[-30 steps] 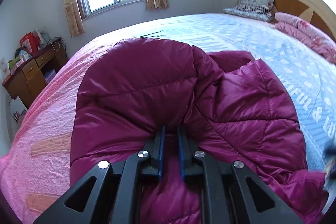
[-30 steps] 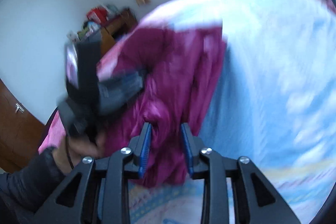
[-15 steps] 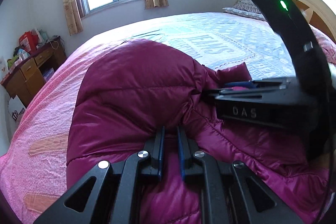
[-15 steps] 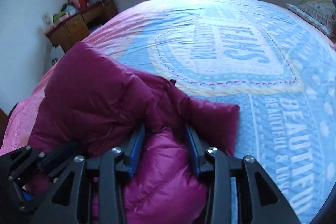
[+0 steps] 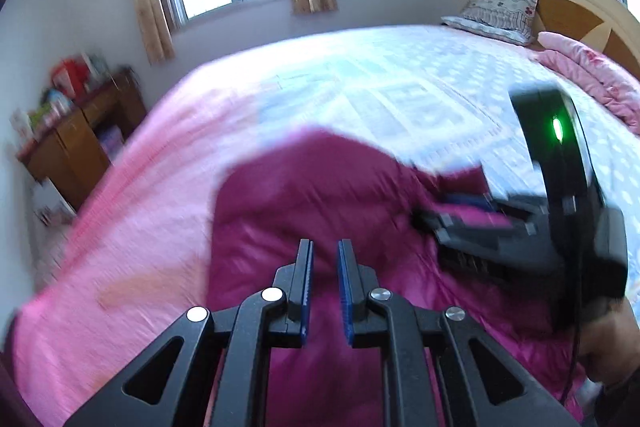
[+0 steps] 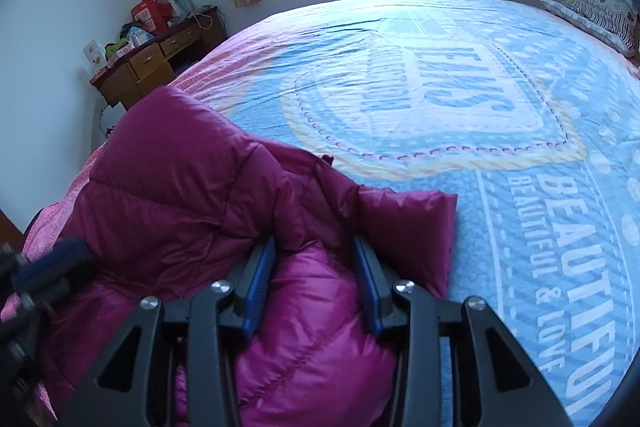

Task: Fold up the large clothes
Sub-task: 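Grip the jacket bundle sides with both tools and squeeze it together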

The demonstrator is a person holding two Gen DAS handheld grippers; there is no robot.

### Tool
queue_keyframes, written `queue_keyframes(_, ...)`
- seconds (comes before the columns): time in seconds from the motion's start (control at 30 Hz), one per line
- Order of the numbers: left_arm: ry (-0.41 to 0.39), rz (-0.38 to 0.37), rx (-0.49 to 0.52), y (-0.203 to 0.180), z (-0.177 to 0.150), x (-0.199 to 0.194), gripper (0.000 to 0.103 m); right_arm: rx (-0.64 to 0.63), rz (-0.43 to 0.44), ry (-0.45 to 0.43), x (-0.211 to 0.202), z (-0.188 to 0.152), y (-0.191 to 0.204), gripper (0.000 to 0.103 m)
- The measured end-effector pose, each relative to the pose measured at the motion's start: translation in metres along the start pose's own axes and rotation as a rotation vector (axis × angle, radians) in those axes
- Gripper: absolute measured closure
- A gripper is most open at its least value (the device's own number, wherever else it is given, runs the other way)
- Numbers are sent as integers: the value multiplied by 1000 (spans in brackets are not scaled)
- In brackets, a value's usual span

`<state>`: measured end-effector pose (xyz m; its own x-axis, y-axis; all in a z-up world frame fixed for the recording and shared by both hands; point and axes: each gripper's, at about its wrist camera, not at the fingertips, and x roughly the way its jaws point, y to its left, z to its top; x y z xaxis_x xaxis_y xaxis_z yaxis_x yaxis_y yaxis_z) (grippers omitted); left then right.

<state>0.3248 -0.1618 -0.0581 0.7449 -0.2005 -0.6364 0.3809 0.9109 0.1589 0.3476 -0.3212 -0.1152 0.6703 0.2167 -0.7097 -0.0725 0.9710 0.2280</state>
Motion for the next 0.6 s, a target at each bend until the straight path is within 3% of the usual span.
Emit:
queue_keyframes(0.07, -20, 34, 26, 4, 18, 7, 72, -4, -5, -1, -1, 0, 1, 62)
queue_keyframes(0.1, -17, 49, 28, 6, 29, 18, 52, -5, -8, -2, -2, 0, 2, 62)
queue_keyframes(0.13, -12, 60, 20, 9, 36, 29, 44, -5, -9, -2, -3, 0, 3, 62)
queue_keyframes(0.2, 42, 108, -15, 17, 47, 64, 44, -5, -12, -4, -4, 0, 3, 62)
queue_keyframes(0.3, 127, 113, -55, 25, 46, 103, 44, -7, -16, -5, -6, 0, 4, 62)
queue_keyframes(0.47, 101, 181, -7, 9, 31, 120, 44, 9, 0, -5, -6, -1, 3, 62)
queue_keyframes(0.6, 104, 183, -4, 9, 31, 118, 44, 1, -14, -5, -6, -1, 4, 62)
